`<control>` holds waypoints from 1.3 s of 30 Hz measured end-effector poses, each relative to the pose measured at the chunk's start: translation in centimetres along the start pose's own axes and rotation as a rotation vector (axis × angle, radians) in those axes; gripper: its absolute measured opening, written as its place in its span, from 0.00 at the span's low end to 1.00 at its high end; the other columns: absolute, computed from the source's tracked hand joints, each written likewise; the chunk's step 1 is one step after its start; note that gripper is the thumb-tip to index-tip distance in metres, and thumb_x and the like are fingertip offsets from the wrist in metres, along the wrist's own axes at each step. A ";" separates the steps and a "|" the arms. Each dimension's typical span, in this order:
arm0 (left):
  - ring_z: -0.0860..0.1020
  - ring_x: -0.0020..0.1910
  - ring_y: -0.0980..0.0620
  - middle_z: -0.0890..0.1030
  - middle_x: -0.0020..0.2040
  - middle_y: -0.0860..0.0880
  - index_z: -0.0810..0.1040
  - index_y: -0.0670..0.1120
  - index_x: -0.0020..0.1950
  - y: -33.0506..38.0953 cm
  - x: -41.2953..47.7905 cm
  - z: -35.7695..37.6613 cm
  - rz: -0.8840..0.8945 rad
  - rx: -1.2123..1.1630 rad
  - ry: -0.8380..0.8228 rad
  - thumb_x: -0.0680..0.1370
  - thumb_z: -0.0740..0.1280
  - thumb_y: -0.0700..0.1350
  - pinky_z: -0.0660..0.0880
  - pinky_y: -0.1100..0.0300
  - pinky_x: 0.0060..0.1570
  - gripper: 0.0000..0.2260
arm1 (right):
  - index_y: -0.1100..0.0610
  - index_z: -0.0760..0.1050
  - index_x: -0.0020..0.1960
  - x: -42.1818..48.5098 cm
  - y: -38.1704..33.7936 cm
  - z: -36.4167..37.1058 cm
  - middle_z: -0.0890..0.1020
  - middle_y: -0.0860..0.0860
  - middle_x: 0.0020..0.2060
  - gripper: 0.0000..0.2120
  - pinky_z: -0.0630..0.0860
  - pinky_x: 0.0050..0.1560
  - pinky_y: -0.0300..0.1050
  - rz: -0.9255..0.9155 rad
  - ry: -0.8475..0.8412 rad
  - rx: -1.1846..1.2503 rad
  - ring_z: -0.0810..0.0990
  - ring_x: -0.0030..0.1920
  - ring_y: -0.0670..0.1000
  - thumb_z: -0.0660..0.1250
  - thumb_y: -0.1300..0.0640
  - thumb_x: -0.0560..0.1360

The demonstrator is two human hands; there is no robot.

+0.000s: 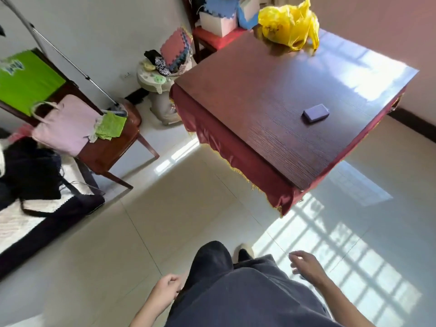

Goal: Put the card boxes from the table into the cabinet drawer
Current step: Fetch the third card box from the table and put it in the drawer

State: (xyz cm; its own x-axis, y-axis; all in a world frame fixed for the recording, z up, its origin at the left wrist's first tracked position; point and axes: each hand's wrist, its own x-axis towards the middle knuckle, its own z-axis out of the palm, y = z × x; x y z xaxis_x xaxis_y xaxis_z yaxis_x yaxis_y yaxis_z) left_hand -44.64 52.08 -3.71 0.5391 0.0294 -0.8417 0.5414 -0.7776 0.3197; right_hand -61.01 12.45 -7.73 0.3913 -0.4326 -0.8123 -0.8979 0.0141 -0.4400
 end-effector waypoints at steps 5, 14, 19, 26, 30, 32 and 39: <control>0.74 0.30 0.52 0.79 0.35 0.45 0.81 0.38 0.49 5.6 4.4 -4.2 0.021 0.114 -0.006 0.78 0.67 0.37 0.71 0.73 0.26 0.05 | 0.53 0.81 0.54 3.5 -10.4 -1.1 0.86 0.53 0.43 0.07 0.73 0.32 0.34 -0.115 0.054 0.061 0.84 0.39 0.50 0.66 0.56 0.79; 0.71 0.30 0.50 0.76 0.35 0.45 0.77 0.37 0.51 22.2 16.5 -11.9 0.213 0.334 -0.160 0.80 0.63 0.36 0.67 0.64 0.28 0.04 | 0.58 0.81 0.56 5.8 -15.0 1.7 0.85 0.55 0.45 0.09 0.73 0.31 0.37 0.131 0.182 0.305 0.83 0.38 0.51 0.66 0.57 0.79; 0.69 0.28 0.52 0.75 0.35 0.44 0.78 0.37 0.53 32.9 21.1 -13.5 0.315 0.458 -0.190 0.81 0.62 0.37 0.64 0.70 0.20 0.06 | 0.53 0.83 0.51 3.8 -14.9 4.2 0.86 0.54 0.44 0.06 0.77 0.40 0.43 0.279 0.250 0.439 0.84 0.40 0.51 0.68 0.55 0.78; 0.73 0.32 0.53 0.78 0.40 0.44 0.78 0.39 0.55 45.6 23.4 -10.5 0.425 0.527 -0.262 0.80 0.63 0.39 0.68 0.68 0.26 0.07 | 0.57 0.83 0.46 3.8 -14.0 6.7 0.86 0.55 0.50 0.04 0.73 0.57 0.45 0.416 0.249 0.451 0.82 0.52 0.54 0.71 0.62 0.78; 0.74 0.33 0.54 0.78 0.41 0.45 0.77 0.40 0.55 49.4 23.2 -7.4 0.469 0.570 -0.341 0.81 0.63 0.39 0.69 0.69 0.27 0.06 | 0.61 0.84 0.52 5.9 -15.1 4.7 0.84 0.54 0.52 0.05 0.73 0.61 0.47 0.444 0.300 0.515 0.81 0.54 0.55 0.70 0.63 0.78; 0.73 0.32 0.55 0.78 0.40 0.46 0.77 0.40 0.55 50.5 22.9 -5.9 0.477 0.574 -0.382 0.81 0.62 0.39 0.68 0.71 0.25 0.06 | 0.59 0.84 0.49 7.0 -16.4 2.5 0.86 0.53 0.46 0.04 0.75 0.51 0.44 0.460 0.394 0.583 0.83 0.47 0.54 0.70 0.61 0.78; 0.77 0.38 0.51 0.80 0.41 0.45 0.79 0.44 0.48 53.5 23.9 -3.6 0.460 0.525 -0.398 0.79 0.65 0.37 0.73 0.62 0.36 0.04 | 0.50 0.83 0.43 10.8 -22.0 -8.3 0.86 0.47 0.33 0.05 0.80 0.42 0.48 0.335 0.552 0.663 0.86 0.36 0.51 0.69 0.52 0.75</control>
State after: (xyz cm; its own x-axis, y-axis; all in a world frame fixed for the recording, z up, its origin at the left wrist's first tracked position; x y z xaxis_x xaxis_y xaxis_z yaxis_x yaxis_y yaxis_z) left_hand -0.47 13.41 -5.12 0.3102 -0.5151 -0.7990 -0.1065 -0.8540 0.5092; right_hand -38.73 -0.01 -3.70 -0.1725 -0.6789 -0.7137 -0.5813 0.6551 -0.4827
